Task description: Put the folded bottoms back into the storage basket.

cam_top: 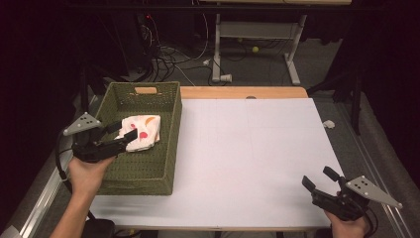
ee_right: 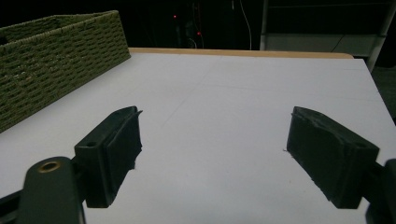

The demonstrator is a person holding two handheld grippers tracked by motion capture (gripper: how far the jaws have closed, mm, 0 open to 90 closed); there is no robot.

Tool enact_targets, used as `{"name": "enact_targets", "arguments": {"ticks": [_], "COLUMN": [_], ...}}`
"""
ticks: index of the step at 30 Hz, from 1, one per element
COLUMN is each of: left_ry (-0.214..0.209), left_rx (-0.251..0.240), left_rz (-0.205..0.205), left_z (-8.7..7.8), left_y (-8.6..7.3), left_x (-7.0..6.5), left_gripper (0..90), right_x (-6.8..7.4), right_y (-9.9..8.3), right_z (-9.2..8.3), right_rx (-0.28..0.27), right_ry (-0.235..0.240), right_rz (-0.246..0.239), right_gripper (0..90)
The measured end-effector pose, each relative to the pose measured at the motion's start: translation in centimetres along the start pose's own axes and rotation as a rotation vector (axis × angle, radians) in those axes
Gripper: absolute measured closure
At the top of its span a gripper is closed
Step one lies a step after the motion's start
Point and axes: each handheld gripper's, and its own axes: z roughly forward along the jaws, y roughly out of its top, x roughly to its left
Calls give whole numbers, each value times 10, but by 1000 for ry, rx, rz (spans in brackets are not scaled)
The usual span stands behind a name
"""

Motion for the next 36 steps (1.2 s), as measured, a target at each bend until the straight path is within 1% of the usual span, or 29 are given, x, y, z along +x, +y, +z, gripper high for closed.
{"name": "enact_targets", "arguments": {"ticks": [4,8,14,25,30,32,36], "left_ry": [-3,-5,0,1,8,10,17], "left_rx": [-16,-27,-19,-40,-38,-40,-45], "left_rz": [-4,-14,-21,-27,-23,-27,-28], "left_z": [-4,-7,-9,-16,-18,-19,-21], "left_y": [-8,-17,-27,-34,-37,-38,-41], "left_x": [-2,-2,-1,-3,-3,-3,-3], "left_gripper": [333,333,333,332,332,310,308], "right_x": [0,0,0,0,0,0,0], "right_y": [0,1,1,1,1,1,1], "right_z": [1,2,2,2,2,2,2], "right_rx": [1,3,3,0,1,1,0], "right_ry": [3,2,1,0,-1,-1,-2], "right_rz": [-8,-4,-3,-1,-1,-2,-2], "right_gripper": [184,184,183,184,184,184,184]}}
